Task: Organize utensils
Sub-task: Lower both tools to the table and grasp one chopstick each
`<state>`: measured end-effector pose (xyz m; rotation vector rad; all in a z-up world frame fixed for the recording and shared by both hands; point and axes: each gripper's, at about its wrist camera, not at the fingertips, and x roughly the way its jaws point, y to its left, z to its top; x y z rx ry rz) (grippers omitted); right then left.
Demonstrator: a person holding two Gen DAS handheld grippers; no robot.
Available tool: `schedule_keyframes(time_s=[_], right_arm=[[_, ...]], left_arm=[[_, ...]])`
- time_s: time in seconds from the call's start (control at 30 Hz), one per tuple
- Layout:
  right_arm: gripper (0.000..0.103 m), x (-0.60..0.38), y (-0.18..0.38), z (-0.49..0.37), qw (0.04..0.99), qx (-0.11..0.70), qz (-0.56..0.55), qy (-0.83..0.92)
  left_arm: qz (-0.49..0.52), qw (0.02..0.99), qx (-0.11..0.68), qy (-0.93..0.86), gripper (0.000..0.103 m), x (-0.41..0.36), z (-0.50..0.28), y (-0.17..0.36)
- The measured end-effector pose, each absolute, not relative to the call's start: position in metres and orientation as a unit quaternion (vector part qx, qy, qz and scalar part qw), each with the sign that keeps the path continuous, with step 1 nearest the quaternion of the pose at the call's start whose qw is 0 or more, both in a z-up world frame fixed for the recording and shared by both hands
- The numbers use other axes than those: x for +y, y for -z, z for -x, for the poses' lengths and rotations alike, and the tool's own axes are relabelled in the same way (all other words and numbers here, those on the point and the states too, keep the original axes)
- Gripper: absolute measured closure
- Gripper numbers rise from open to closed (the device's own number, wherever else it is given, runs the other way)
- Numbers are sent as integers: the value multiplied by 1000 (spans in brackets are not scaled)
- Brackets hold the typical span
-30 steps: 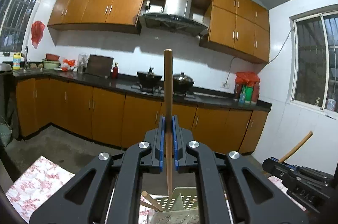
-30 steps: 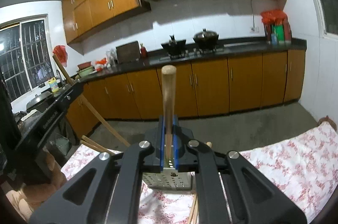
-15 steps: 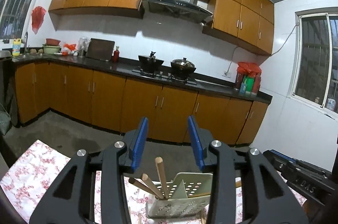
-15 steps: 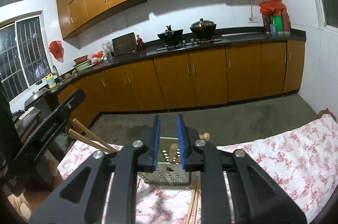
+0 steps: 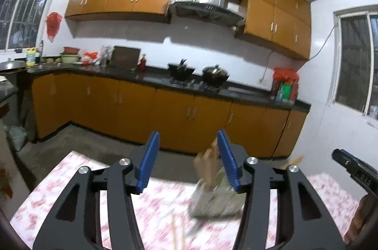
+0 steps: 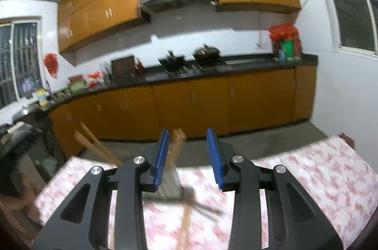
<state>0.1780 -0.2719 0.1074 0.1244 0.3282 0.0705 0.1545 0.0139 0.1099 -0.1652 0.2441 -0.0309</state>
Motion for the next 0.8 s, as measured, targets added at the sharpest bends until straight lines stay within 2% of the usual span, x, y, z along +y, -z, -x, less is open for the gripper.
schedule_keyframes(time_s=[0.13, 0.23, 0.37, 0.57, 0.8], right_arm=[[69, -282, -42, -184, 963, 259, -65, -23], [79, -275, 10, -186, 940, 332, -62, -41], [82, -251, 64, -176, 916, 392, -50, -68], [83, -233, 95, -172, 899, 427, -47, -79], [83, -230, 105, -174, 895, 437, -33, -80]], left_arm=[[73, 978, 196, -5, 49, 26, -148, -62], [72, 965, 250, -5, 49, 31, -149, -26], [60, 949, 310, -1, 49, 31, -146, 15], [39, 934, 354, 19, 49, 24, -138, 46], [30, 925, 376, 40, 49, 11, -135, 65]])
